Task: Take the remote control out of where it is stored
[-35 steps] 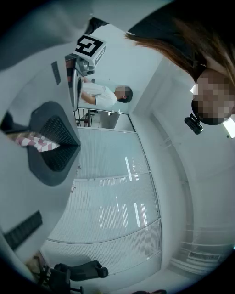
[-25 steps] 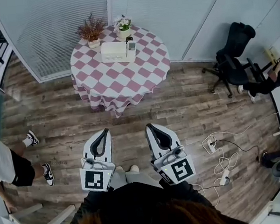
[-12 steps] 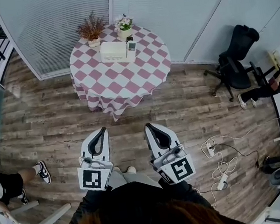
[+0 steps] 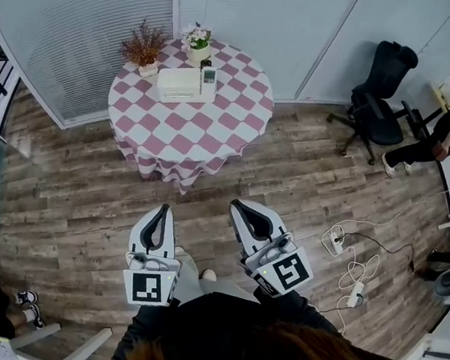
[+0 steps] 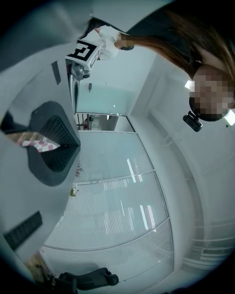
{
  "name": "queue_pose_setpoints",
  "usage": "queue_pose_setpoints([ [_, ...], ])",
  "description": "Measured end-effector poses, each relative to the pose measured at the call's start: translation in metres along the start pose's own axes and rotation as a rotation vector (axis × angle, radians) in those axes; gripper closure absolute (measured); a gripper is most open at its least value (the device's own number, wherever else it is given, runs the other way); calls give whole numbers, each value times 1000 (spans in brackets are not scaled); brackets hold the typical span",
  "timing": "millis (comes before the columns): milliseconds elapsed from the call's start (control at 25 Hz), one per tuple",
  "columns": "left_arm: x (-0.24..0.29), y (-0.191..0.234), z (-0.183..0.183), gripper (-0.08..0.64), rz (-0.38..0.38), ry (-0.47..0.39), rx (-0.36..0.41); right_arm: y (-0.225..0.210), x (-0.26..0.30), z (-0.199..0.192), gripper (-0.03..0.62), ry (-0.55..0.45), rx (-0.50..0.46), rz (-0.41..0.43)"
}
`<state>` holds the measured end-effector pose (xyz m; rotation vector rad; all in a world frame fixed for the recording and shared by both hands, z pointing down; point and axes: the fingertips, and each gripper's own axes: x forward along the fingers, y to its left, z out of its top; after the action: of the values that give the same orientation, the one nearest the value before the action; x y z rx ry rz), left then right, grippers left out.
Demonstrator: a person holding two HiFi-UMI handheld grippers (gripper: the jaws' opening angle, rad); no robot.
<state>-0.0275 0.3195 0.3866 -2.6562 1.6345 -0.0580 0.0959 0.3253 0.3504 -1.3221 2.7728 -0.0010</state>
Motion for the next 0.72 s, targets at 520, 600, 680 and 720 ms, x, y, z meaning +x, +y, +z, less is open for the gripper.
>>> queue_pose_setpoints([
  [520, 51, 58, 1, 554, -34, -4, 4, -16, 71, -2, 578, -4, 1, -31],
  [600, 62, 71, 3, 554, -43, -9, 3, -18, 87, 1, 578, -15, 0, -38],
  [680, 71, 83, 5, 554, -52, -15, 1, -20, 102, 1, 578, -18, -3, -46],
  [720, 76, 89, 5, 554, -57, -17, 0, -21, 108, 0, 578, -16, -6, -49],
])
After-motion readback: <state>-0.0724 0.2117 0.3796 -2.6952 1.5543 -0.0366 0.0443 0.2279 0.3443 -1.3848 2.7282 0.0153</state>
